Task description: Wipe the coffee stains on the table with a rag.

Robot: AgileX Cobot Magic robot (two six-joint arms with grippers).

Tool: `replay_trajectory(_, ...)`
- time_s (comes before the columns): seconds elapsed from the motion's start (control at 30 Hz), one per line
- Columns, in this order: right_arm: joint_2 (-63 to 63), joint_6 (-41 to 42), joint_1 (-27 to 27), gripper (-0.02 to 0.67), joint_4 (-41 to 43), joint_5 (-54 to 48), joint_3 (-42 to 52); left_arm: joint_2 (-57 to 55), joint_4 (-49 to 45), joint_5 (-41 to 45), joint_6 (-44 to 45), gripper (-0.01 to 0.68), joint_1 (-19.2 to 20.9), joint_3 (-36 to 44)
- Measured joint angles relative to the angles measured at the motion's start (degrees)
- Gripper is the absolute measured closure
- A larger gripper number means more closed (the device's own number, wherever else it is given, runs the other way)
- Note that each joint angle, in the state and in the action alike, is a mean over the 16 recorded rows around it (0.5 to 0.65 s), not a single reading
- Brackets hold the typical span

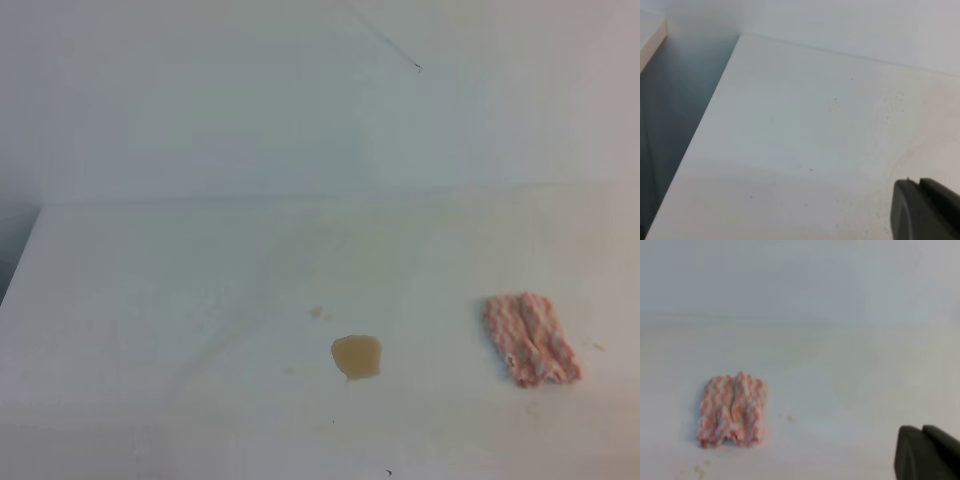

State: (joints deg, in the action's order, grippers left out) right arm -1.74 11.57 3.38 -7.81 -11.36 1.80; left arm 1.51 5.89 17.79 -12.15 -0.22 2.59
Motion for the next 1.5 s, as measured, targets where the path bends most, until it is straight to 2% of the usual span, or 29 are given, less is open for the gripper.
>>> replay_trajectory(0.17,0.0,1.2,0.0,0.653,-0.87,8.32,0.03,0.0,0.0,0.12,0.0,0.674,0.0,0.0)
replay_trajectory(0.53,0.01,3.3,0.0,0.652,-1.13,34.43,-0.19,0.0,0.0,0.12,0.0,0.674,0.0,0.0)
replay_trajectory(0.7,0.11,2.03,0.0,0.652,-1.06,38.41,-2.02,0.0,0.0,0.0,0.0,0.674,0.0,0.0)
replay_trajectory(0.87,1.38,0.6,0.0,0.653,-1.17,33.14,-6.11,0.0,0.0,0.0,0.0,0.674,0.0,0.0)
replay_trajectory(1.07,7.15,-0.11,0.0,0.653,-2.16,16.45,-14.31,0.0,0.0,0.0,0.0,0.674,0.0,0.0)
replay_trajectory(1.27,18.72,0.75,0.0,0.653,-5.12,0.02,-24.59,0.0,0.0,0.06,0.0,0.674,0.0,0.0)
replay_trajectory(1.5,35.0,4.97,0.0,0.653,-14.14,-14.98,-36.31,0.0,0.0,0.12,0.0,0.673,0.0,0.0)
